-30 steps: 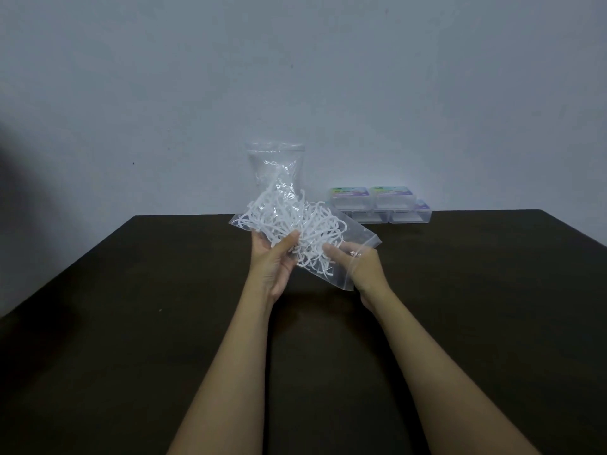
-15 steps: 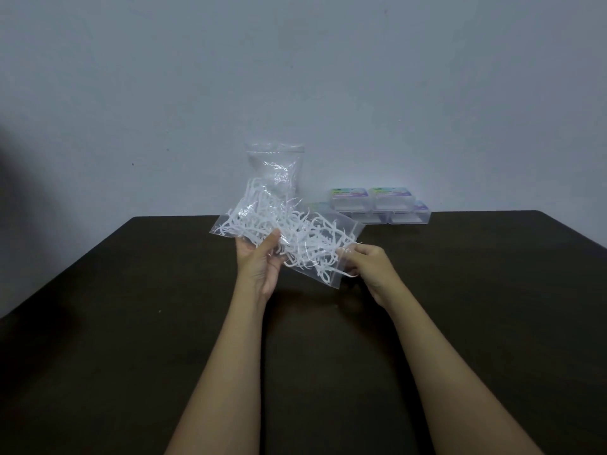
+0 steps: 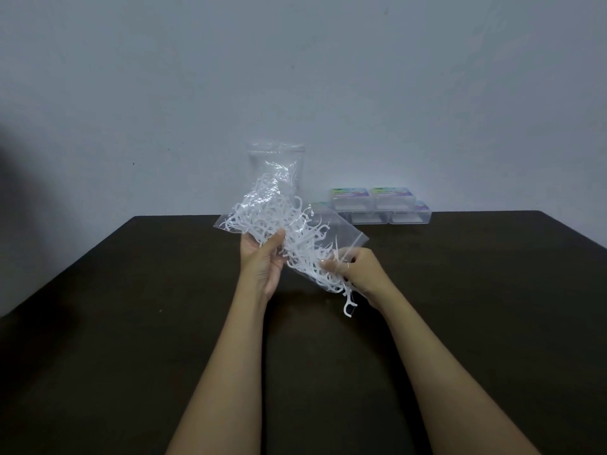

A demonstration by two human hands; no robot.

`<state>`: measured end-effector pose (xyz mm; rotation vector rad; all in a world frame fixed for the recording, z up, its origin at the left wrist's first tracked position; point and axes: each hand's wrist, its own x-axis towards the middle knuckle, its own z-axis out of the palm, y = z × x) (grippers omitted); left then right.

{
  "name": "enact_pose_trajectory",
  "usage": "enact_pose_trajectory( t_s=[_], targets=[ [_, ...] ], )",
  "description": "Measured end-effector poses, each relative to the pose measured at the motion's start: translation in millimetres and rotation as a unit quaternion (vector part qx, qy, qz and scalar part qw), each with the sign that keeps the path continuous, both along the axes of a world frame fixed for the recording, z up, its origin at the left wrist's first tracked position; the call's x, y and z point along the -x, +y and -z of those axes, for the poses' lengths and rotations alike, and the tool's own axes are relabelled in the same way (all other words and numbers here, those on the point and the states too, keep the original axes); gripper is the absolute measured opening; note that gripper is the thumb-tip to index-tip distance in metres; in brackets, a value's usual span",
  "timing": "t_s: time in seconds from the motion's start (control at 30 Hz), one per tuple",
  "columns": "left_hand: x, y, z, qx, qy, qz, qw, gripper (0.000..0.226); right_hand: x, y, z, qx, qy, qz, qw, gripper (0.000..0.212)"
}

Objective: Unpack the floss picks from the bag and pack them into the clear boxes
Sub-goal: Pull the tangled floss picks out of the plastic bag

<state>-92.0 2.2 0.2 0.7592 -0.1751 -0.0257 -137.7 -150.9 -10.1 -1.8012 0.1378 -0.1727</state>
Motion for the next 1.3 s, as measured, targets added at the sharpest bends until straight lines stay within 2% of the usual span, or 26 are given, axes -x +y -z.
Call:
enact_pose_trajectory(
  t_s=[0.17, 0.27, 0.5, 0.87, 1.03, 1.13, 1.3],
  targets=[
    [-2, 2, 0, 0.024, 0.004, -0.010, 1.000, 0.042, 3, -7, -4, 0.015, 0.001, 0.019, 1.000, 0.034],
    [-4, 4, 1, 0.035, 0.003, -0.010, 0.999, 0.043, 5, -11, -7, 0.022, 0.011, 0.018, 1.000, 0.020],
    [-6, 11, 0, 0.053, 0.027, -0.036, 0.998, 0.051, 2, -14, -6, 0.036, -0.006, 0.027, 0.999, 0.010],
    [-5, 11, -3, 0.046, 0.022, -0.034, 0.998, 0.050, 0, -11, -4, 0.043, -0.045, -0.005, 0.998, 0.033],
    [-3, 6, -4, 0.034, 0.000, -0.017, 0.999, 0.044, -3, -3, -1, 0.195, 0.002, 0.008, 0.981, 0.059],
    [-2, 6, -5, 0.026, -0.002, -0.019, 0.999, 0.041, -2, -5, -4, 0.227, 0.015, 0.018, 0.974, 0.036],
    [-3, 7, -5, 0.037, 0.002, -0.033, 0.999, 0.041, 0, -11, -6, 0.203, -0.019, 0.025, 0.979, 0.021]
  ],
)
